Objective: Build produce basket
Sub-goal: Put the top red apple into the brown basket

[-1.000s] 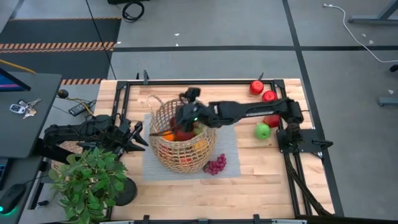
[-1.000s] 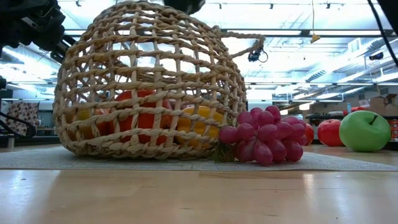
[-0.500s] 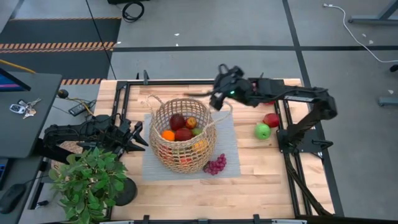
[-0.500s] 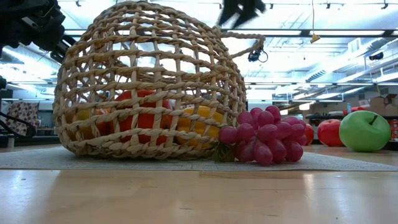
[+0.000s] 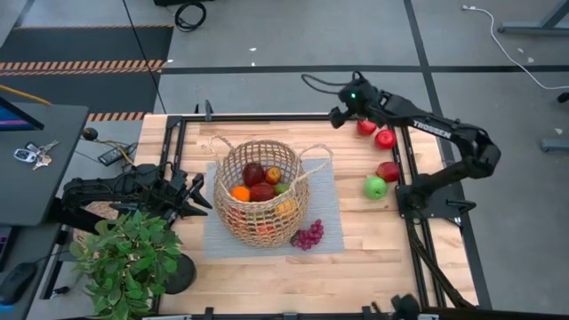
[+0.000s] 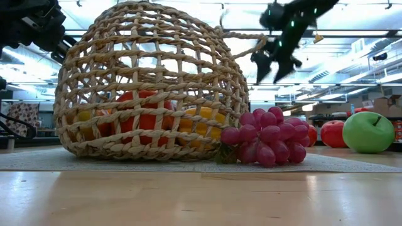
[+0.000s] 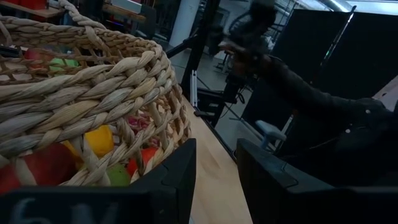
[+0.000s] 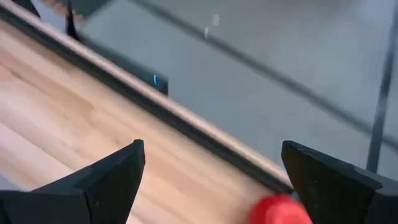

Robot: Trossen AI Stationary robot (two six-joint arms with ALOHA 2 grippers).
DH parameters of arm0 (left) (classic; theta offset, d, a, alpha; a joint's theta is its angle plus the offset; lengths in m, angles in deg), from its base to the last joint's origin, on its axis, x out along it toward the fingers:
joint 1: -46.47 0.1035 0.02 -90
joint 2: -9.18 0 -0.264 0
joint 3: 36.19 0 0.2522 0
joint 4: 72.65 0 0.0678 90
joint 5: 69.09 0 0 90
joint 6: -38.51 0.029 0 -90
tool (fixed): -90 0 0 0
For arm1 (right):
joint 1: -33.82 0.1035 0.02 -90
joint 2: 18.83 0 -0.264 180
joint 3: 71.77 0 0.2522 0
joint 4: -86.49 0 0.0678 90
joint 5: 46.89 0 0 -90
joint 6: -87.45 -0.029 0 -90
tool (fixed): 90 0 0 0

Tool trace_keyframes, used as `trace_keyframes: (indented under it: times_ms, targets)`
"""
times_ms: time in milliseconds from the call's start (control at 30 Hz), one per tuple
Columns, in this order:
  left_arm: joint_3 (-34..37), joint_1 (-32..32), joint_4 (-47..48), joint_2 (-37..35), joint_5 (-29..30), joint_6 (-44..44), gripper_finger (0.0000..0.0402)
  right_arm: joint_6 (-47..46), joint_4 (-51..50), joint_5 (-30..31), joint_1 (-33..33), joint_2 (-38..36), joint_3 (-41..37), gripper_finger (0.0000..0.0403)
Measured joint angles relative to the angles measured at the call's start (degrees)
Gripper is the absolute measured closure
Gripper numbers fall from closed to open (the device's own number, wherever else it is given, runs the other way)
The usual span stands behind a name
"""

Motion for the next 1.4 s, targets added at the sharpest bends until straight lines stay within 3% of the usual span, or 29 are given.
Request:
trace_keyframes:
  times_ms: [100,200,533,767,1133,1400]
  targets:
    - [0.00,0.02,0.00,0.00,0.00,0.00,0.0280,0.00,-0.84,-8.83,-5.57,2.43,0.07,0.0015]
    - [-0.01,0.02,0.01,0.00,-0.02,0.01,0.0280,0.65,-1.87,-12.36,-9.87,5.96,0.22,0.0012]
    - [-0.01,0.02,0.01,0.00,0.00,0.02,0.0280,4.38,-10.35,-11.69,-19.26,16.43,2.74,0.0011]
    - [-0.01,0.00,0.00,0.00,0.00,0.02,0.0280,4.16,-15.64,-7.26,-21.83,19.54,4.51,0.0011]
    - [0.00,0.00,0.00,-0.02,-0.02,0.00,0.0280,1.25,-17.49,-13.69,-23.44,22.97,4.44,0.0011]
    - [0.00,0.02,0.02,-0.02,-0.02,0.02,0.0280,-1.74,-18.03,-14.00,-22.72,24.47,4.62,0.0010]
